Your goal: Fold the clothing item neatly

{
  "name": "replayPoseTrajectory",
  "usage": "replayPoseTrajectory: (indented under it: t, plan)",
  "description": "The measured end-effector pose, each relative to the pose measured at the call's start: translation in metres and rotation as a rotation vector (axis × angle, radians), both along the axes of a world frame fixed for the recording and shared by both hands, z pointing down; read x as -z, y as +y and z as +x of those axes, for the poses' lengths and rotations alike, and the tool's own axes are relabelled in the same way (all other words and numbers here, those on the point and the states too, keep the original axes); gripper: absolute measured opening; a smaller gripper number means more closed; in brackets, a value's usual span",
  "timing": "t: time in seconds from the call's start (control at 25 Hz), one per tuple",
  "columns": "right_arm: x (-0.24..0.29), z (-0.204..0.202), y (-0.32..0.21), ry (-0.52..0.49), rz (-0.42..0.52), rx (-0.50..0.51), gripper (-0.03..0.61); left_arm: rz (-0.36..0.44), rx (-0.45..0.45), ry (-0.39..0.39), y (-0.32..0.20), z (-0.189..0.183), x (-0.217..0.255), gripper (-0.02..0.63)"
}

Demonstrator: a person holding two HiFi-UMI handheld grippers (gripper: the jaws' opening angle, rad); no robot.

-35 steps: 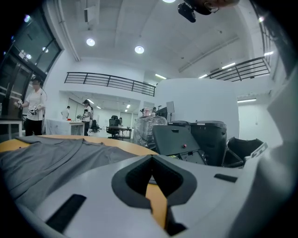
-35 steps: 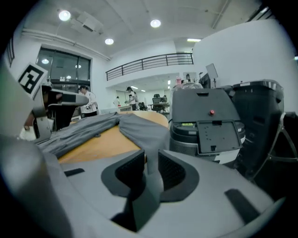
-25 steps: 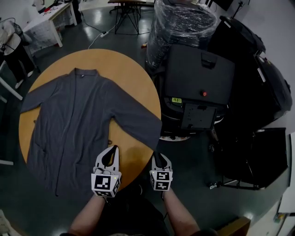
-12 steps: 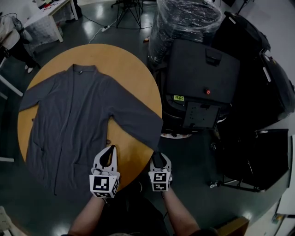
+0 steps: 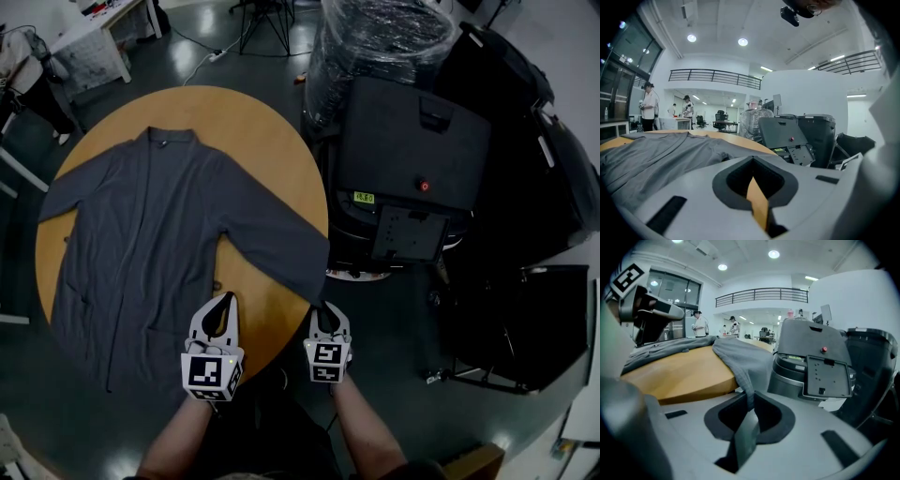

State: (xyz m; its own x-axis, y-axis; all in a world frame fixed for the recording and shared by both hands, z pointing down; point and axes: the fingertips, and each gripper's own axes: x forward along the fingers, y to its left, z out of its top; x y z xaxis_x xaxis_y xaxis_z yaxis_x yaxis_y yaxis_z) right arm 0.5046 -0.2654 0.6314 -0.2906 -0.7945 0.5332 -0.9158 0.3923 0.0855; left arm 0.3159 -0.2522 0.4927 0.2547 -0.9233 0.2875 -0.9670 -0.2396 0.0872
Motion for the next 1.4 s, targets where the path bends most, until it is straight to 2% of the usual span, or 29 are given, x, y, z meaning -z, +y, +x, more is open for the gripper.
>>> replayPoseTrajectory:
  t: [0.36, 0.68, 0.88, 1.08, 1.24, 1.4]
  plan:
    - [0.067, 0.015, -0.012, -0.074, 0.118, -0.085, 0.021, 0.026, 0.033, 0.004, 0.002, -0.011, 0.019, 0.008]
    - [0.134, -0.019, -0.034, -0.116, 0.223, -0.127, 0.021, 0.056, 0.092, 0.002, 0.012, -0.076, 0.042, 0.008]
    - [0.176, -0.063, -0.045, -0.14, 0.296, -0.147, 0.021, 0.088, 0.103, 0.021, 0.02, -0.136, 0.058, 0.008]
    - [0.209, -0.133, -0.057, -0.114, 0.359, -0.14, 0.021, 0.108, 0.089, 0.026, 0.025, -0.212, 0.07, 0.008]
    - [0.219, -0.191, -0.054, -0.094, 0.372, -0.131, 0.021, 0.113, 0.083, 0.035, 0.029, -0.271, 0.077, 0.008]
    - [0.215, -0.229, -0.054, -0.077, 0.368, -0.145, 0.021, 0.125, 0.051, 0.022, 0.026, -0.31, 0.079, 0.008]
